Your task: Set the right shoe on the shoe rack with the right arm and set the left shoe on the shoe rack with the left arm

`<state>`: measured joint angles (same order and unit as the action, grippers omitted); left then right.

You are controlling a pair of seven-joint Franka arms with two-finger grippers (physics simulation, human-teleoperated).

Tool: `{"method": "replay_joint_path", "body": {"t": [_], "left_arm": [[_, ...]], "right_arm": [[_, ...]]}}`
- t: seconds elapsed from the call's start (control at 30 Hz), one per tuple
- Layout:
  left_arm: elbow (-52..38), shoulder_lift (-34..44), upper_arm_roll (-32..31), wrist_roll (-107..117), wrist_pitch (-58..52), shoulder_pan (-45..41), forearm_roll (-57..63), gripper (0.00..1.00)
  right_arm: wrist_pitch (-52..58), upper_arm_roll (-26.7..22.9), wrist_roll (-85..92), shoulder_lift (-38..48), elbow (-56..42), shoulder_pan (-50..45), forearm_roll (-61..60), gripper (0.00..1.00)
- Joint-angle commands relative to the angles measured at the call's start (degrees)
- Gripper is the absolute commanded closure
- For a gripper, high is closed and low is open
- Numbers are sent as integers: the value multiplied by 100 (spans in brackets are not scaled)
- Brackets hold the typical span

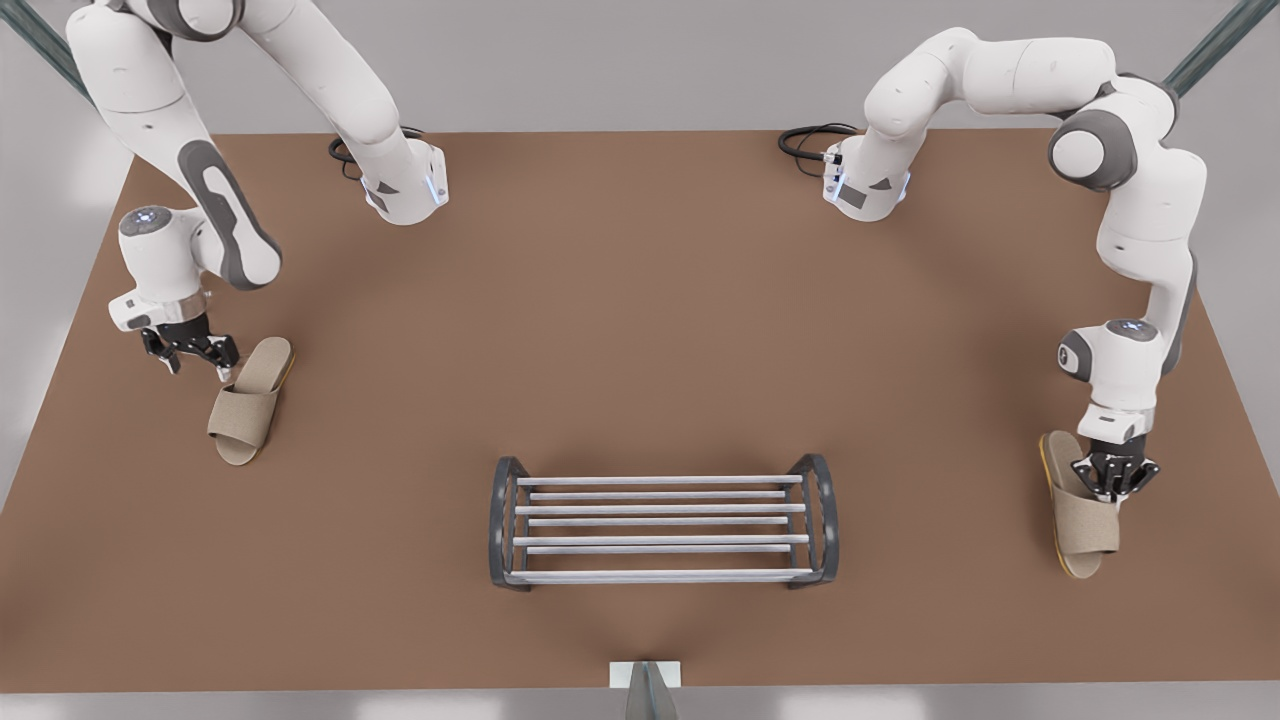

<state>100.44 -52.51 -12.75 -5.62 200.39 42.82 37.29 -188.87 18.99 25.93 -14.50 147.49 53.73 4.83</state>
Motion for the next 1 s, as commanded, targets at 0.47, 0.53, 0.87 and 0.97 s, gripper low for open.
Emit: {"method": "replay_joint_path", "body": {"t": [0.47,0.53,0.87,0.97], "left_arm": [[-190,2650,-3567,4437,-5457,289,-11,79],[-481,2667,-4025,4631,-6065,210,50,79],[-1852,2588,-3166,7408,-7998,-3664,1439,79],[-2828,2210,-1170,7488,-8271,-5845,1509,79]], "right_arm": [[-221,0,721,-185,-133,155,10,0],[-221,43,686,-71,-54,146,10,0],[-212,387,35,105,262,67,1,0],[-212,439,-106,96,262,50,1,0]]}}
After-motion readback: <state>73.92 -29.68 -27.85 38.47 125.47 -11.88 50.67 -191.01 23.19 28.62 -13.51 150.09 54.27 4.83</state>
